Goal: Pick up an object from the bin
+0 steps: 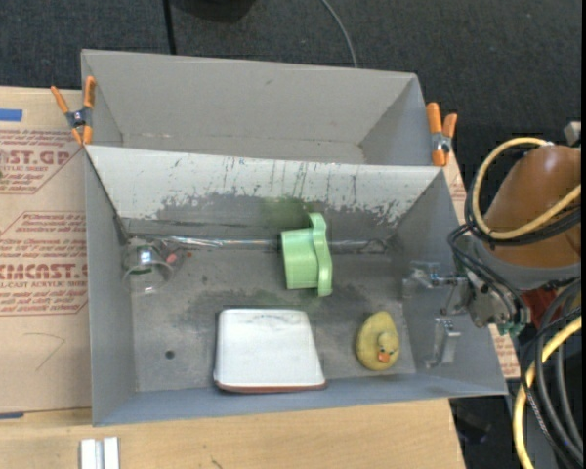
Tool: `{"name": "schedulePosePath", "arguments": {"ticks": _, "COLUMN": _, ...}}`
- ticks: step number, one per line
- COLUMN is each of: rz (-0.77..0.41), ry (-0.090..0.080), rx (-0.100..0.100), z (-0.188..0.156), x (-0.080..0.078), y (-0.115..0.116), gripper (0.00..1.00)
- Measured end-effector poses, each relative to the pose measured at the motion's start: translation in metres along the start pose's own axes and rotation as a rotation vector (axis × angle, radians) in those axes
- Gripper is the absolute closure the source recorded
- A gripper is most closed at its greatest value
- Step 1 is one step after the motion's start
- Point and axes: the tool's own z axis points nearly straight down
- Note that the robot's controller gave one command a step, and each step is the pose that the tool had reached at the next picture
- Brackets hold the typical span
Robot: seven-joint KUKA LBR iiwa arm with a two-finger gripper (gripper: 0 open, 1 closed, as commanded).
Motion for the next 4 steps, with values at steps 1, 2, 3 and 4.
{"name": "schedulePosePath", "arguments": {"ticks": 1, "rz": -0.001, "ry": -0.001, "rx": 0.0, "z": -0.002, "x": 0.0, "y": 0.0, "gripper": 0.0}}
{"name": "schedulePosePath", "arguments": {"ticks": 2, "rz": -0.071, "ry": -0.011, "rx": 0.004, "z": 0.02, "x": -0.022, "y": 0.007, "gripper": 0.0}}
{"name": "schedulePosePath", "arguments": {"ticks": 3, "rz": -0.193, "ry": -0.003, "rx": 0.001, "z": 0.051, "x": -0.018, "y": 0.044, "gripper": 0.0}}
{"name": "schedulePosePath", "arguments": {"ticks": 4, "rz": -0.266, "ry": -0.002, "rx": -0.001, "z": 0.056, "x": -0.015, "y": 0.064, "gripper": 0.0}}
